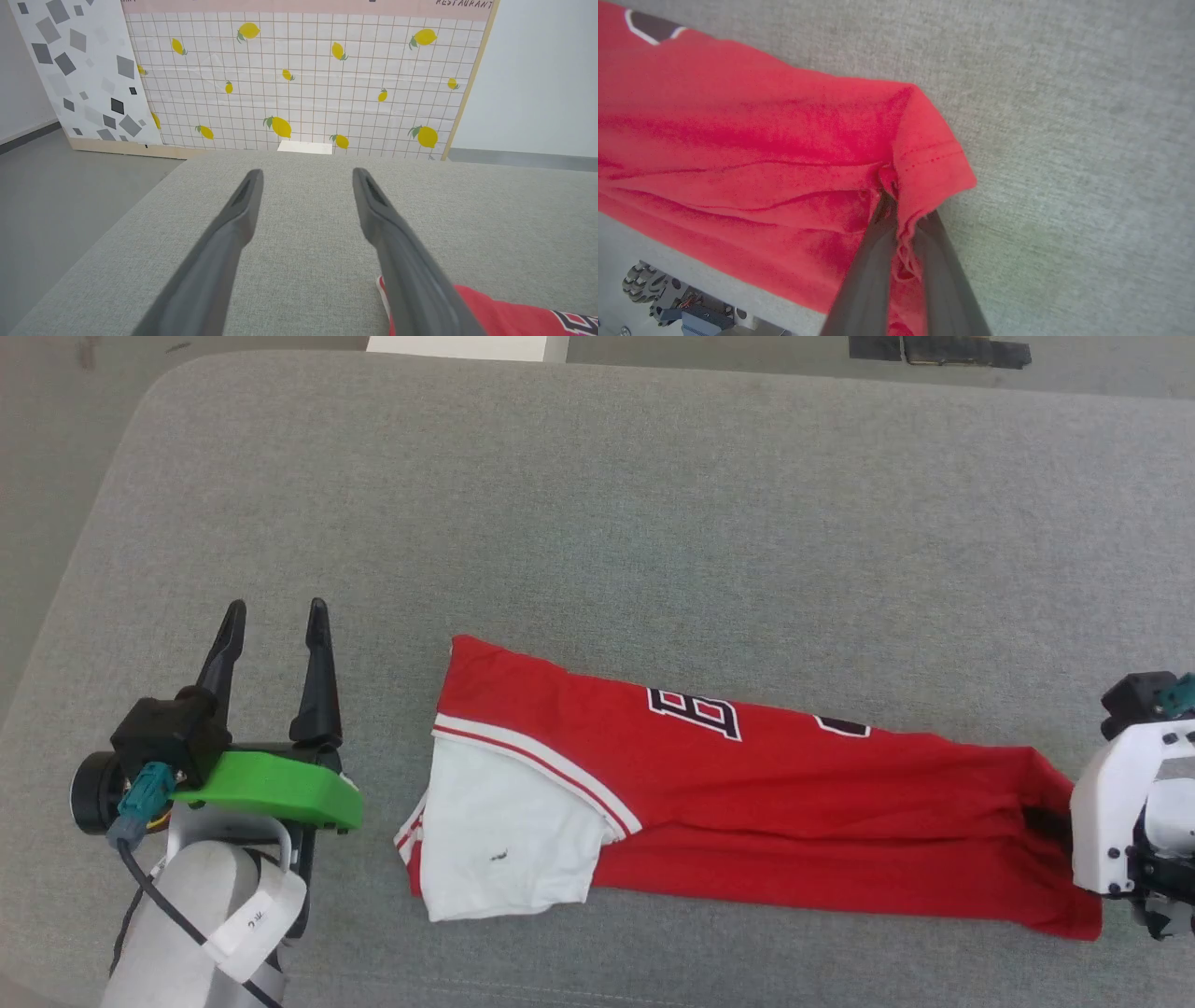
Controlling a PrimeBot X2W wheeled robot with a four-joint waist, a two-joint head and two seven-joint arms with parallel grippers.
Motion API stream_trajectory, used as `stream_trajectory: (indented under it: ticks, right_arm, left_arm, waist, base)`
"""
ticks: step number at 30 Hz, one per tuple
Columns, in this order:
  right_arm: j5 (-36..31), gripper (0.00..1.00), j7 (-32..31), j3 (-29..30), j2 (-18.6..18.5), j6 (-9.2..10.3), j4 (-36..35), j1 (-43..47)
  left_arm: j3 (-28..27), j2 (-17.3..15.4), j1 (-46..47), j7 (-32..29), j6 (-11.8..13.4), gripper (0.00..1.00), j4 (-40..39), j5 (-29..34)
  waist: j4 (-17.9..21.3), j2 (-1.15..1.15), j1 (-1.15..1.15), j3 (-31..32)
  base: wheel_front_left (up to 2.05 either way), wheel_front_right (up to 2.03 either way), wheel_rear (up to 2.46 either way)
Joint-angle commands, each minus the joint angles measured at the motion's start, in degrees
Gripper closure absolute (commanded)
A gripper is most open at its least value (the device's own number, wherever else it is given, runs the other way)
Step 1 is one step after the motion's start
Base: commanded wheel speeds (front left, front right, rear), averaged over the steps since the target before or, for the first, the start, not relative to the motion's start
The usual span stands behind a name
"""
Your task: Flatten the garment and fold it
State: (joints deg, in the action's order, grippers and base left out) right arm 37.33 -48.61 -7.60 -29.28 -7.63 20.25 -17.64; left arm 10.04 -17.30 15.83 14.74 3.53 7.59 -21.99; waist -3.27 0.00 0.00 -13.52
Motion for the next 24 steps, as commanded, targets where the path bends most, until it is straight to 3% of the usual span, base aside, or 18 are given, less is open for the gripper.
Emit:
stream_trajectory:
  ticks: [1,10,16,21,24]
  right_arm:
    - [-1.3,1.0,0.1,0.5,-0.1,0.14,2.2,0.8]
    - [-8.4,1.0,1.8,11.6,-3.6,0.14,8.5,-1.8]
    - [-14.5,1.0,1.1,19.7,-3.6,0.14,11.9,-2.9]
    - [-18.1,1.0,-0.5,21.2,-2.6,0.14,10.5,-2.8]
    - [-19.3,1.0,-3.5,19.1,-2.7,0.14,8.0,-2.1]
  left_arm:
    - [-0.2,0.3,-0.5,0.3,-0.4,0.0,0.3,1.0]
    - [-0.1,0.5,-0.1,0.3,-1.2,0.0,1.6,0.8]
    - [0.1,0.4,0.2,0.3,-1.3,0.0,2.2,0.7]
    - [0.2,0.4,-0.2,0.1,-1.1,0.0,2.6,0.3]
    - [0.2,0.4,-0.6,0.1,-1.1,0.0,2.9,0.2]
  waist:
    - [0.0,0.0,0.0,0.0]
    - [-0.2,0.0,0.0,0.0]
    - [-0.3,0.0,0.0,0.1]
    - [0.1,0.0,0.0,0.8]
    - [0.4,0.0,0.0,1.6]
  base:
    - [0.0,0.0,0.0]
    - [0.0,0.0,0.0]
    - [0.0,0.0,0.0]
    - [0.0,0.0,0.0]
    - [0.0,0.0,0.0]
